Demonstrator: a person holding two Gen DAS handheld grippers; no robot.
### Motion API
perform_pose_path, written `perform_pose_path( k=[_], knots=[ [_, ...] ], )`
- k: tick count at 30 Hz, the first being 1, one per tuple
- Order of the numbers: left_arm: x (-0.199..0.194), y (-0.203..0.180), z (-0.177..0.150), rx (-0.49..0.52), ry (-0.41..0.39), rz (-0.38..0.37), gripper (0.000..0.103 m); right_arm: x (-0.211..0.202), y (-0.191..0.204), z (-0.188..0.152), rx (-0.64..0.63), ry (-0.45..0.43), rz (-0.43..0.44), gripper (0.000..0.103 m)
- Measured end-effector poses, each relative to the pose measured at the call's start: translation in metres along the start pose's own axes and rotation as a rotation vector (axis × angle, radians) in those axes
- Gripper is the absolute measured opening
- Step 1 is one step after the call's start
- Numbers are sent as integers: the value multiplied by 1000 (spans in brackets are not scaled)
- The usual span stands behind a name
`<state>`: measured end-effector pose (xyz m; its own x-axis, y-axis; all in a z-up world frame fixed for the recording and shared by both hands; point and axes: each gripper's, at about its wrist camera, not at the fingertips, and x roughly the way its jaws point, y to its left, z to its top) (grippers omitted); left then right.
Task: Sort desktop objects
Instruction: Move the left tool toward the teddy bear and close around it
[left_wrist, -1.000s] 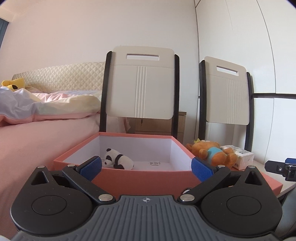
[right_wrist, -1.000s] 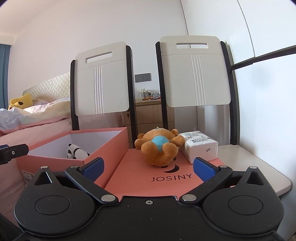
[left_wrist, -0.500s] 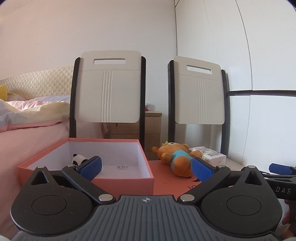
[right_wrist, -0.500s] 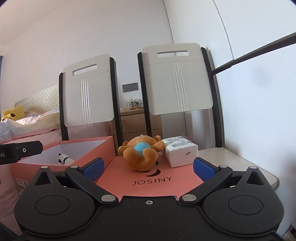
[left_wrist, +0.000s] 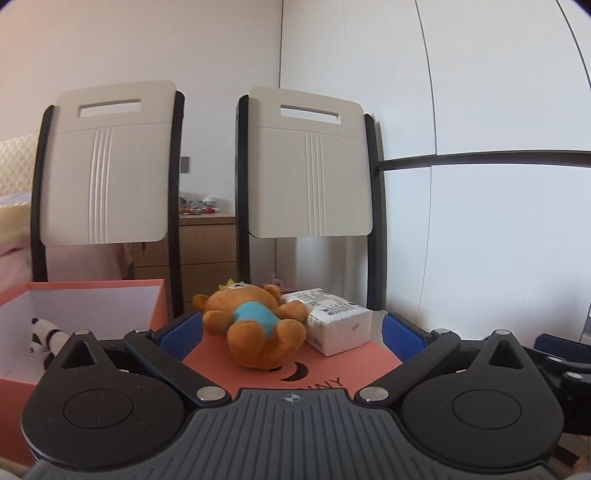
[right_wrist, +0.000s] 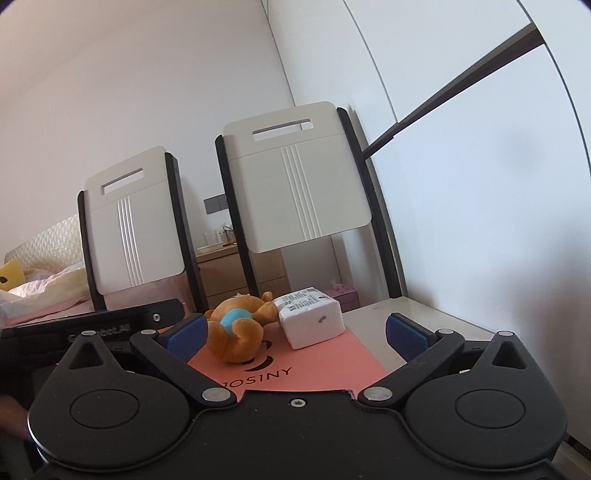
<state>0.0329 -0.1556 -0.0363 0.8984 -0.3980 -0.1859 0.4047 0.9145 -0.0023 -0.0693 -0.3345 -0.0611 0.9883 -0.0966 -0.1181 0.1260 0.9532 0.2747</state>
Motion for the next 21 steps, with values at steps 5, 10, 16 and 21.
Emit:
perform_pose_path(
  k=[5,10,16,21],
  knots=[
    [67,5,-8,19,62,46,103,3,-9,-1,43,30,17,102],
    [121,25,-18,-72,175,71,103,5,-6,-2,59,44,65,102],
    [154,39,-22,-164,237,84,103,9,-6,-3,72,64,92,102],
    [167,37,-25,-154,252,84,103,14,-5,-4,56,89,81,102]
  ],
)
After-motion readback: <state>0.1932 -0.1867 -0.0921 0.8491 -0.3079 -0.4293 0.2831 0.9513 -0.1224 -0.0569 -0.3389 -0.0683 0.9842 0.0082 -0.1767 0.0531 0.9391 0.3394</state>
